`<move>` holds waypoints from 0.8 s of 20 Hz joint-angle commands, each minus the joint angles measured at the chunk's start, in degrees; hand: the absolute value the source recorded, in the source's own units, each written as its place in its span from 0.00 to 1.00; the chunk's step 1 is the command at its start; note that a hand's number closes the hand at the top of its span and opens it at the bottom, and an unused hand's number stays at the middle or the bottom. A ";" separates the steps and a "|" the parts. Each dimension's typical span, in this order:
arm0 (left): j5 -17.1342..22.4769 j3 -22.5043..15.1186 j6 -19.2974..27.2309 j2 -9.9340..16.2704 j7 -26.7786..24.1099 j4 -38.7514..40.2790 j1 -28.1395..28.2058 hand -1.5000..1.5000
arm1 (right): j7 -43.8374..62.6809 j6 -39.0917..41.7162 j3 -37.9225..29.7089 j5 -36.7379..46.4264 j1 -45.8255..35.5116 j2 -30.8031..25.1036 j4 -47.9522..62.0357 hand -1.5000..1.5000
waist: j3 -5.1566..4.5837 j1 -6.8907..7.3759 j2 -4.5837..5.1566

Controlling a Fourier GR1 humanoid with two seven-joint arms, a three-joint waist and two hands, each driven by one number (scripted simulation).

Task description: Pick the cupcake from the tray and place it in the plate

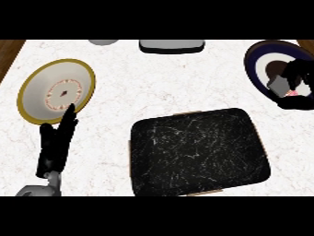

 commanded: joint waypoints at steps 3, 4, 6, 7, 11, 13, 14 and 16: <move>-0.91 -0.36 -0.89 -0.63 1.56 -1.05 -1.39 0.50 | 0.80 0.42 -6.19 -0.88 -4.58 -1.97 7.48 1.00 | 0.04 1.17 0.39; 0.78 1.27 -2.99 0.86 -0.29 -0.67 0.27 0.50 | 0.56 3.08 -6.78 -1.45 -4.97 -3.67 8.62 1.00 | 0.03 1.22 0.39; -1.28 -0.96 -1.35 -0.13 0.97 -5.27 2.66 0.50 | 2.12 2.37 -7.17 0.11 -9.59 -3.33 13.85 1.00 | 0.07 1.92 0.48; 0.74 1.60 -3.41 1.22 0.22 -2.56 1.22 0.50 | 0.24 1.92 -7.74 0.76 -10.03 -4.45 15.96 1.00 | 0.06 1.74 0.52; -0.29 1.14 -2.82 -0.48 -1.88 -0.14 0.33 0.50 | -2.11 0.56 -8.85 2.31 -15.96 -3.88 26.73 1.00 | 0.08 2.31 0.77; -0.74 1.64 -2.61 -0.40 0.73 1.18 -3.59 0.50 | -2.26 -0.25 -9.10 3.24 -17.92 -4.42 29.33 1.00 | 0.09 2.11 0.79; -0.20 0.68 -2.60 -0.96 0.73 -2.58 -0.37 0.50 | -5.22 -1.50 -9.76 3.62 -17.66 -5.94 32.93 1.00 | 0.16 3.03 1.04; -0.47 0.79 -3.74 -0.91 -1.59 2.37 -2.72 0.50 | -4.39 -1.88 -8.70 5.34 -17.93 -5.92 35.78 1.00 | 0.16 3.19 1.35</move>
